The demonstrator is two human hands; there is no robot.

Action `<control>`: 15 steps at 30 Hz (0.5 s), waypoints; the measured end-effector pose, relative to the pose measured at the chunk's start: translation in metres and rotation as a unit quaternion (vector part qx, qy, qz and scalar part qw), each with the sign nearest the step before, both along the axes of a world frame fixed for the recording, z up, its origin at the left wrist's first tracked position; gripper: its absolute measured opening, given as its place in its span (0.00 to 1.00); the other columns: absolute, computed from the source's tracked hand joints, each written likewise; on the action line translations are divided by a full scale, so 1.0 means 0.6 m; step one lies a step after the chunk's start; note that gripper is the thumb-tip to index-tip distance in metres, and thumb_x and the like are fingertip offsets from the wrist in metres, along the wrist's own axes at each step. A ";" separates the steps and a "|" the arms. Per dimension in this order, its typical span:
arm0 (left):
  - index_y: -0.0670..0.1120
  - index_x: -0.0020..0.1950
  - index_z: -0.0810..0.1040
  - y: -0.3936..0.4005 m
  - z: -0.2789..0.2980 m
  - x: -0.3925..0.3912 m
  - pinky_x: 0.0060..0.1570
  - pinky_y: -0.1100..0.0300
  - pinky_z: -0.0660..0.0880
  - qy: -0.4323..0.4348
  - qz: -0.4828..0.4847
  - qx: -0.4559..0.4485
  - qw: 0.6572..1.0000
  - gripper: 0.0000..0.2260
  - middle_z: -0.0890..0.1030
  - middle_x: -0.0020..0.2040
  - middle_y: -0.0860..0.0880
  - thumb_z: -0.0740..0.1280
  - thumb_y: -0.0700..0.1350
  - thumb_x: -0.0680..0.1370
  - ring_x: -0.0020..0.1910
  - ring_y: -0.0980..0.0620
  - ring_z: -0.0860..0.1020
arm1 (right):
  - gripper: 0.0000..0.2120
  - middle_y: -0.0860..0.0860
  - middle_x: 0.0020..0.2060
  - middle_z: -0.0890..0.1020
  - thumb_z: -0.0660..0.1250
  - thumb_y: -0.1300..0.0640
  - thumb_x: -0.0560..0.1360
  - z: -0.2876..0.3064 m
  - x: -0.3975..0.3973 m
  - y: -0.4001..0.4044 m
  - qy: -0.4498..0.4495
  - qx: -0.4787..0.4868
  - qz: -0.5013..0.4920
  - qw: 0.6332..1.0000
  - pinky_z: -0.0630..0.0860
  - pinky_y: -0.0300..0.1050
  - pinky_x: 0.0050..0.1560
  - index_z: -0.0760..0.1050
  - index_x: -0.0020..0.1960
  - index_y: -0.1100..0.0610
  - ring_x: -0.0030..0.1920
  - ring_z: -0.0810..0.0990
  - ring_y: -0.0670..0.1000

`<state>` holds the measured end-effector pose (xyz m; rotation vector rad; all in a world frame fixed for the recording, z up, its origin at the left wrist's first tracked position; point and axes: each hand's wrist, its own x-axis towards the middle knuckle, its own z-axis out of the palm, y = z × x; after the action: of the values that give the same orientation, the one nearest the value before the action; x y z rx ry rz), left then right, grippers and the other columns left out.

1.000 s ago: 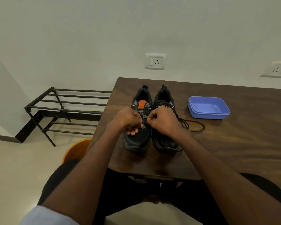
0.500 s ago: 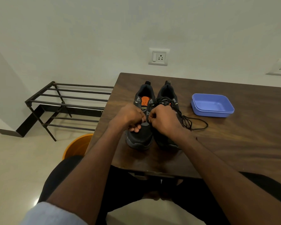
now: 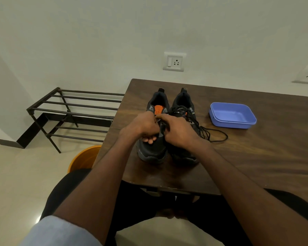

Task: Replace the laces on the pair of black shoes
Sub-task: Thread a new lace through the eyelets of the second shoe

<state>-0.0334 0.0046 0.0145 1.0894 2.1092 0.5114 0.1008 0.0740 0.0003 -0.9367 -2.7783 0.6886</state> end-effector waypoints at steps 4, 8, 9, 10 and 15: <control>0.38 0.48 0.84 -0.001 0.003 -0.002 0.29 0.63 0.78 0.012 0.011 0.015 1.000 0.08 0.85 0.33 0.45 0.69 0.41 0.81 0.25 0.54 0.79 | 0.24 0.50 0.56 0.82 0.72 0.52 0.74 0.006 -0.002 0.004 -0.036 -0.005 0.010 0.999 0.80 0.54 0.56 0.74 0.69 0.49 0.55 0.81 0.53; 0.40 0.47 0.84 -0.007 0.007 -0.012 0.34 0.60 0.81 0.046 0.035 0.022 0.998 0.06 0.85 0.33 0.47 0.72 0.43 0.80 0.28 0.54 0.82 | 0.24 0.47 0.54 0.81 0.76 0.42 0.72 0.001 -0.002 0.004 -0.039 0.001 0.027 0.999 0.79 0.53 0.53 0.71 0.62 0.46 0.53 0.80 0.51; 0.41 0.47 0.84 -0.010 0.008 -0.015 0.36 0.59 0.82 0.056 0.038 0.028 0.997 0.06 0.86 0.33 0.47 0.72 0.43 0.79 0.29 0.54 0.83 | 0.23 0.47 0.52 0.80 0.76 0.42 0.72 -0.001 -0.002 0.004 -0.038 0.008 0.030 0.999 0.78 0.52 0.52 0.70 0.60 0.46 0.52 0.79 0.51; 0.41 0.47 0.84 -0.013 0.011 -0.017 0.37 0.58 0.83 0.065 0.041 0.037 0.996 0.06 0.86 0.34 0.47 0.72 0.43 0.79 0.29 0.54 0.83 | 0.22 0.46 0.51 0.80 0.76 0.42 0.72 -0.001 -0.002 0.005 -0.038 0.011 0.032 0.999 0.77 0.51 0.49 0.70 0.58 0.46 0.50 0.79 0.50; 0.42 0.47 0.84 -0.044 0.035 -0.052 0.27 0.63 0.78 0.059 0.111 0.139 0.982 0.06 0.84 0.32 0.46 0.73 0.44 0.79 0.25 0.55 0.81 | 0.18 0.45 0.47 0.77 0.76 0.43 0.73 0.008 0.004 0.011 -0.050 0.000 0.048 0.998 0.72 0.46 0.43 0.70 0.53 0.46 0.46 0.76 0.48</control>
<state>-0.0645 -0.0215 0.0357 1.0619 2.3280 0.8892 0.1030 0.0806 0.0050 -0.8651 -2.9280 0.6727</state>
